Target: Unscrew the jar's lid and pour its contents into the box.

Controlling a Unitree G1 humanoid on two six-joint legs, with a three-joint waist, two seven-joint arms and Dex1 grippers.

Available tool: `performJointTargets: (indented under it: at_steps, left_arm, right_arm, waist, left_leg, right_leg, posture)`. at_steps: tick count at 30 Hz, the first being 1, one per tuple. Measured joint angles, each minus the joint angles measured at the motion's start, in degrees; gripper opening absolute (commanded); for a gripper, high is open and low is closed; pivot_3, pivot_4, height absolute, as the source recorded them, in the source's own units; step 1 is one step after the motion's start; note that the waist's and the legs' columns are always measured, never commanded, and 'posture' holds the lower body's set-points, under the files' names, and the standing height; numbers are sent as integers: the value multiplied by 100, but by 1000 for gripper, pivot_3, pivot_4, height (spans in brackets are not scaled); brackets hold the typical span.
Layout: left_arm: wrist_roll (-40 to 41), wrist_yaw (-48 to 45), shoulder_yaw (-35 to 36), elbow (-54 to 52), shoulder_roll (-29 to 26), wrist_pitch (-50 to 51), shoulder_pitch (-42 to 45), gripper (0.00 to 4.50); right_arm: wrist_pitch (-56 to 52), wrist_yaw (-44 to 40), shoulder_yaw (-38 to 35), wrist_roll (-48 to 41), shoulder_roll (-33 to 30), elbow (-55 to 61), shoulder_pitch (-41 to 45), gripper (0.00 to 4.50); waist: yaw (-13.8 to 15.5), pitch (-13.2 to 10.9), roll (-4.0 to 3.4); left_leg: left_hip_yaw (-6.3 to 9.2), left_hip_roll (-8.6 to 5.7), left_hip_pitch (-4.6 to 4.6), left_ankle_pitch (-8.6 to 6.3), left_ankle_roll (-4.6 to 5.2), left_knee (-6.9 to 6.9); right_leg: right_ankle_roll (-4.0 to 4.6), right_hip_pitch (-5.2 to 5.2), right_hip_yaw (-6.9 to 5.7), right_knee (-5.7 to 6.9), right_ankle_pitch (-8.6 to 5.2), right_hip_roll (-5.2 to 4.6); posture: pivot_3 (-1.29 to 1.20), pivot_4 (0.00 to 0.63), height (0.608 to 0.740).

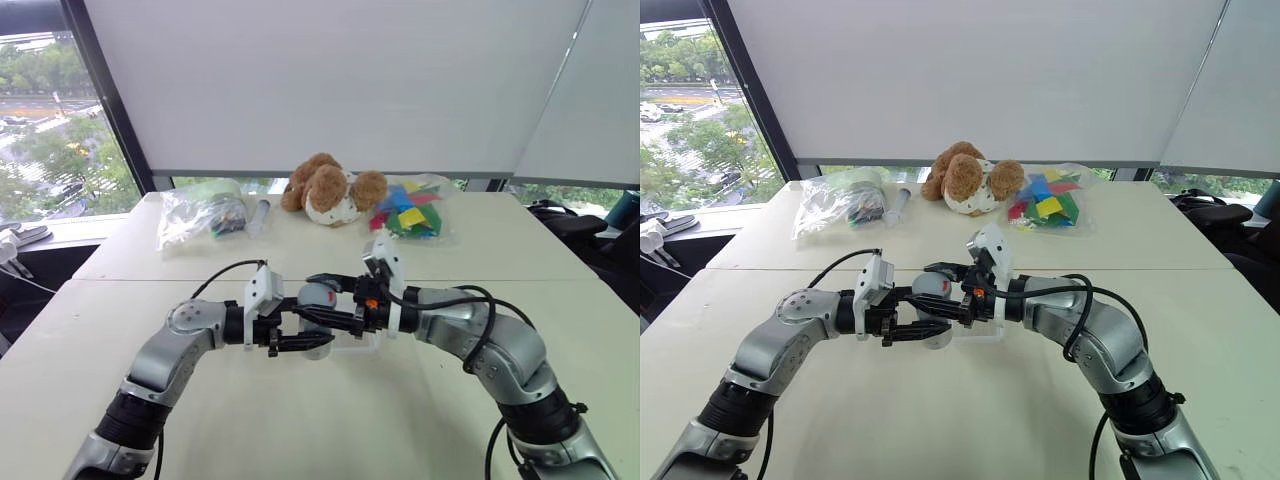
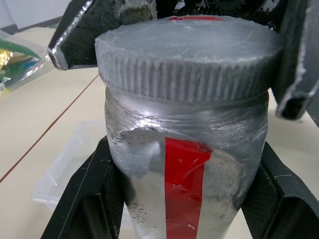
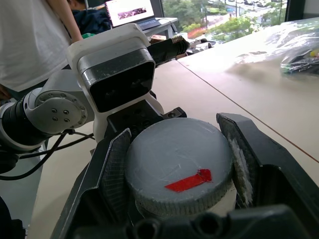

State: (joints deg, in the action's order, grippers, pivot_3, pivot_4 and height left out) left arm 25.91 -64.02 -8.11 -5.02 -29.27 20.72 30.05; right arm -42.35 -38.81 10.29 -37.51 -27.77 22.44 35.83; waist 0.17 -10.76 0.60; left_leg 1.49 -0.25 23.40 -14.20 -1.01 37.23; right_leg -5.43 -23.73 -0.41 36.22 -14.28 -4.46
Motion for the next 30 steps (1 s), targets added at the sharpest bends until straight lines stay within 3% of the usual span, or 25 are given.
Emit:
performJointTargets:
  at_steps: [4, 12, 17, 19, 22, 30]
  left_arm:
    - [21, -117, -4, -42, 4, -10, -15, 2381]
    - [384, -1078, -164, -210, 48, -9, 34, 2381]
    - [453, -1184, -183, -225, 121, 20, 48, 2381]
    - [459, -1168, -182, -225, 132, 27, 45, 2381]
    - [585, -1089, -172, -282, 224, 32, 31, 2381]
    - [601, -832, 6, -369, 106, 27, -153, 2381]
  right_arm:
    - [140, -349, -20, 24, -71, -66, -5, 2337]
    - [537, -2654, 31, -162, -713, -595, 532, 2337]
    - [508, -3013, 20, -154, -719, -705, 660, 2337]
    - [472, -3001, 0, -157, -710, -695, 658, 3403]
    - [560, -2905, 2, -154, -544, -559, 531, 4432]
    - [859, -2544, -577, -195, -551, -448, 356, 4432]
  waist:
    - [1, 0, 0]
    - [0, -1, 0]
    - [-13, -1, 0]
    - [-12, -1, 0]
    - [-7, -1, 0]
    - [15, -1, -1]
  left_leg:
    - [0, 0, 0, 0, 0, 1]
    - [1, 0, -4, 0, 0, 5]
    - [3, 1, -4, 0, 0, 5]
    - [2, 1, -4, 0, 0, 5]
    - [4, 1, -4, 0, 0, 5]
    - [4, 1, -5, 1, -1, 10]
  right_leg:
    - [0, 1, 0, 0, 0, 0]
    - [0, 7, -1, -1, 0, 4]
    - [0, 6, 0, 0, 0, 4]
    - [-1, 7, 0, 0, 0, 3]
    - [-1, 7, 0, 0, 0, 3]
    - [-1, 11, 1, 1, 1, 2]
  posture:
    - [0, 150, 740]
    - [0, 150, 740]
    - [0, 150, 740]
    - [0, 150, 740]
    - [0, 150, 740]
    - [0, 150, 740]
